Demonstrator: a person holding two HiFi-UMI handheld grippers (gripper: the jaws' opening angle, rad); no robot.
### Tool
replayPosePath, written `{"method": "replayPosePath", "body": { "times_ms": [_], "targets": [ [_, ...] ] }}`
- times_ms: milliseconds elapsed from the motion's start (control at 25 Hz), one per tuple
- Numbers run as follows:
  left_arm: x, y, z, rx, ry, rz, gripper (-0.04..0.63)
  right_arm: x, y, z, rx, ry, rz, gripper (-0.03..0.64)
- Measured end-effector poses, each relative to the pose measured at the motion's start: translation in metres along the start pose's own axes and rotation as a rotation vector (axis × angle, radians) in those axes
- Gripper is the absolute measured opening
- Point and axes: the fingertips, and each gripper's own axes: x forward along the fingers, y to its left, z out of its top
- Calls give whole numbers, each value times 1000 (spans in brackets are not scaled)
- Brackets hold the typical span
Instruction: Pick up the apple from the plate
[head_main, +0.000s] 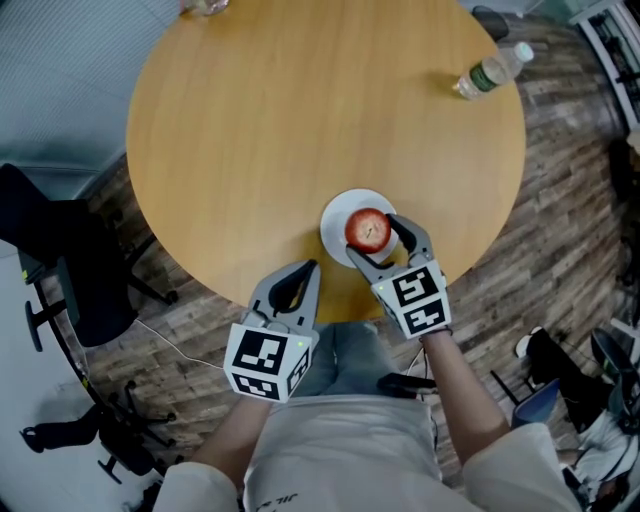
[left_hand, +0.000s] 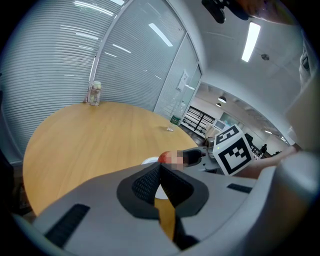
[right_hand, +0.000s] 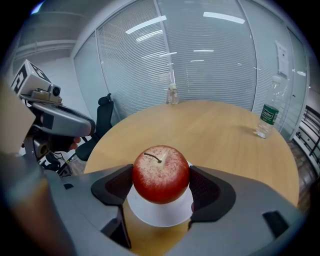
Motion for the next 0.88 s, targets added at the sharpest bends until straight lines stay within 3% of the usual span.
{"method": "replayPosePath", "body": {
  "times_ms": [880],
  "targets": [
    [-58, -38, 40, 97, -121, -6, 3, -108, 25, 42, 18, -140, -28, 368]
  ]
}}
